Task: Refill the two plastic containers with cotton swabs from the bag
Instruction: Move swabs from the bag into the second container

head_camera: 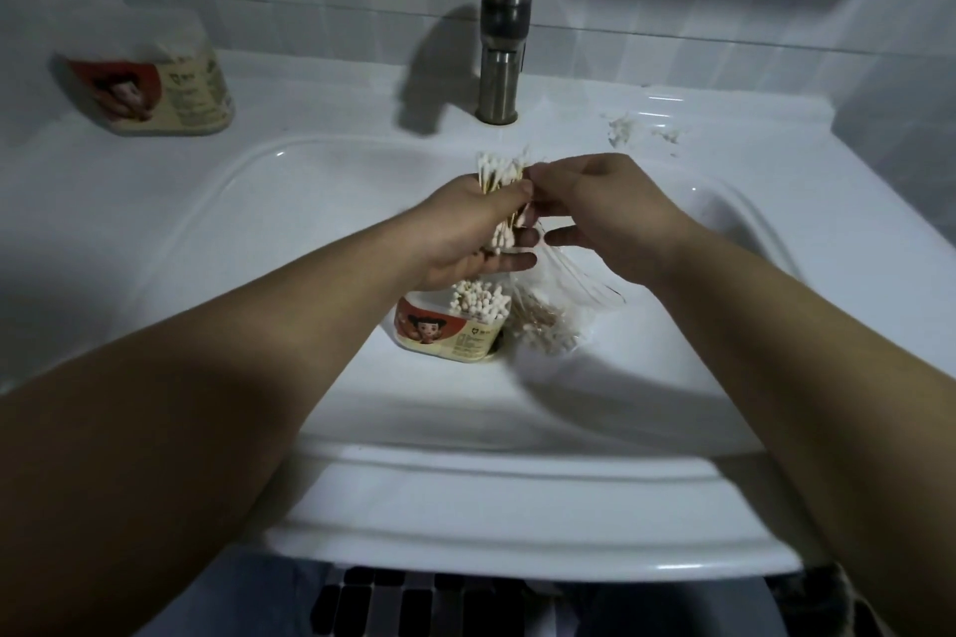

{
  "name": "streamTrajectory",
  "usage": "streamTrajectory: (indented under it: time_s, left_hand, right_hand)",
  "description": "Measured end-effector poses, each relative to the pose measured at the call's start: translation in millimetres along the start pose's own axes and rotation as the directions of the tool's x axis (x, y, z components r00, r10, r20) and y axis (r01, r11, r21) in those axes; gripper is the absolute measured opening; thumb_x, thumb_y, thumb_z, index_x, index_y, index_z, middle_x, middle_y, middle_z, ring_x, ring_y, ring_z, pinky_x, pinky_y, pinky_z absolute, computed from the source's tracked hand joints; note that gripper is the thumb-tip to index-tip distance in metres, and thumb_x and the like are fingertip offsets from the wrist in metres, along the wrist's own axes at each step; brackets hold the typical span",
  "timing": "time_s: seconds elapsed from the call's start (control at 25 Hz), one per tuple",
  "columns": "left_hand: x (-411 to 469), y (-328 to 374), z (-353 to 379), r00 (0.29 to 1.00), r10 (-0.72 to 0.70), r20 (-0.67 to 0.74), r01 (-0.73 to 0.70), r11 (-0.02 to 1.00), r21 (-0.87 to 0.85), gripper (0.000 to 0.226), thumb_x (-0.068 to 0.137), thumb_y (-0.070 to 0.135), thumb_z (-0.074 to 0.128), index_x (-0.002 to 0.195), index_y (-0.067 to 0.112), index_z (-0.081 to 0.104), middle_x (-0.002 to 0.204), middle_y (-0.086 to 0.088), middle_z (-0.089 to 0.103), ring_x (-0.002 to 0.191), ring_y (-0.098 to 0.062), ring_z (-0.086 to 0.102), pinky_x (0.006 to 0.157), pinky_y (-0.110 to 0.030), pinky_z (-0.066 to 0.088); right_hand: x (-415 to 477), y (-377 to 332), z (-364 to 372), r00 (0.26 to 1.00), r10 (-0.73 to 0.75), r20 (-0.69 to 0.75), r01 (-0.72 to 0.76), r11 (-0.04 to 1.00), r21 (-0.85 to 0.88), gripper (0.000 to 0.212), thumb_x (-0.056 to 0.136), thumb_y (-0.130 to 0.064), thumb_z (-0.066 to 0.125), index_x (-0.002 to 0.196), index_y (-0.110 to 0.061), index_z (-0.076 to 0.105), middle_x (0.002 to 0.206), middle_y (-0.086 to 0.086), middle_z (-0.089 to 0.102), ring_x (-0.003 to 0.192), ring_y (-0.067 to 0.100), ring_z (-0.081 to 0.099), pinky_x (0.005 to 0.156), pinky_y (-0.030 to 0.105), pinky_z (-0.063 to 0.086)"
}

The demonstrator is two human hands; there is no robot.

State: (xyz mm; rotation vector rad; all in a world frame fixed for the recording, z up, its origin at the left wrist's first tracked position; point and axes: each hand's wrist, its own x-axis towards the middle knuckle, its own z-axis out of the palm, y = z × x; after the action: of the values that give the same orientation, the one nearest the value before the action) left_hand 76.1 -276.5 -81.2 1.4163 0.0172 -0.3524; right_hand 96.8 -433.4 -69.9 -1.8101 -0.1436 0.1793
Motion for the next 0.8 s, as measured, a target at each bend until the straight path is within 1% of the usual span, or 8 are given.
streamTrajectory:
  time_s: [0.08, 0.16, 0.32, 0.44, 0.56, 0.64, 0.72, 0.8]
  left_hand:
    - [1, 1, -1, 1.000, -0.014, -0.016, 0.014, 1.000, 0.013, 0.016, 0.107, 0.026, 0.051, 0.108, 0.012, 0.059, 0.073, 0.001, 0.056, 0.061, -0.010, 0.057, 0.060, -0.027, 0.054]
    - [2, 0, -1, 1.000, -0.017, -0.021, 0.017, 0.999, 0.027, 0.015, 0.107, 0.025, 0.051, 0.111, 0.012, 0.057, 0.068, 0.002, 0.053, 0.058, -0.010, 0.051, 0.054, -0.023, 0.048]
    - [3, -1, 1, 1.000, -0.008, -0.005, 0.008, 0.998, 0.060, 0.019, 0.107, 0.023, 0.051, 0.112, 0.009, 0.063, 0.065, 0.003, 0.054, 0.056, -0.009, 0.051, 0.051, -0.021, 0.046]
    - [4, -2, 0, 1.000, 0.008, 0.021, -0.009, 0.998, 0.062, 0.018, 0.108, 0.023, 0.049, 0.111, 0.010, 0.061, 0.065, 0.003, 0.055, 0.056, -0.009, 0.052, 0.051, -0.021, 0.046]
    - [3, -4, -2, 1.000, 0.016, 0.017, -0.019, 0.989, 0.144, 0.019, 0.107, 0.027, 0.051, 0.110, 0.014, 0.064, 0.065, 0.004, 0.062, 0.060, -0.010, 0.060, 0.054, -0.023, 0.046]
    - [2, -3, -3, 1.000, 0.017, -0.001, -0.016, 0.980, 0.197, 0.019, 0.107, 0.031, 0.052, 0.107, 0.017, 0.066, 0.072, 0.004, 0.072, 0.070, -0.010, 0.067, 0.062, -0.026, 0.051]
    - [1, 0, -2, 0.999, 0.007, -0.039, -0.001, 0.986, 0.166, 0.018, 0.106, 0.031, 0.053, 0.103, 0.018, 0.066, 0.087, -0.001, 0.078, 0.078, -0.011, 0.071, 0.065, -0.026, 0.055]
    - [2, 1, -3, 0.997, 0.008, -0.082, 0.002, 0.993, 0.120, 0.018, 0.106, 0.028, 0.054, 0.101, 0.015, 0.065, 0.098, -0.005, 0.076, 0.076, -0.011, 0.073, 0.060, -0.024, 0.055]
  right_hand:
    - [1, -1, -1, 1.000, -0.013, -0.008, 0.012, 0.998, -0.065, 0.024, 0.098, -0.026, 0.063, 0.096, -0.007, 0.077, 0.091, 0.005, 0.077, 0.092, 0.022, 0.074, 0.074, 0.036, 0.056]
    - [0, -1, 0, 0.997, -0.060, -0.054, 0.054, 0.993, -0.109, 0.018, 0.097, -0.023, 0.064, 0.103, -0.011, 0.076, 0.091, 0.001, 0.077, 0.092, 0.018, 0.074, 0.074, 0.036, 0.057]
    - [-3, -1, 1, 0.985, -0.157, -0.072, 0.143, 0.976, -0.166, 0.036, 0.098, -0.013, 0.059, 0.133, -0.019, 0.063, 0.098, -0.003, 0.076, 0.088, 0.007, 0.075, 0.073, 0.032, 0.062]
    - [-4, -3, 1, 0.982, -0.190, -0.013, 0.182, 0.956, -0.229, 0.034, 0.099, -0.006, 0.050, 0.122, -0.016, 0.072, 0.099, -0.001, 0.077, 0.092, 0.010, 0.075, 0.077, 0.039, 0.062]
    - [-6, -8, -4, 0.988, -0.134, 0.081, 0.150, 0.958, -0.245, 0.044, 0.093, 0.006, 0.045, 0.104, -0.021, 0.079, 0.088, -0.009, 0.077, 0.093, 0.010, 0.073, 0.071, 0.033, 0.058]
    - [-5, -7, -7, 0.990, -0.090, 0.109, 0.117, 0.953, -0.279, 0.048, 0.090, 0.008, 0.042, 0.109, -0.019, 0.076, 0.091, -0.009, 0.076, 0.095, 0.013, 0.072, 0.068, 0.031, 0.056]
    - [-2, -4, -9, 0.997, -0.054, 0.059, 0.072, 0.924, -0.377, 0.047, 0.090, 0.004, 0.041, 0.123, -0.014, 0.069, 0.102, -0.001, 0.076, 0.093, 0.017, 0.073, 0.069, 0.032, 0.060]
    - [1, -1, -10, 0.998, -0.037, -0.052, 0.009, 0.885, -0.465, 0.040, 0.088, 0.002, 0.044, 0.111, -0.016, 0.070, 0.101, 0.007, 0.076, 0.088, 0.024, 0.074, 0.075, 0.040, 0.063]
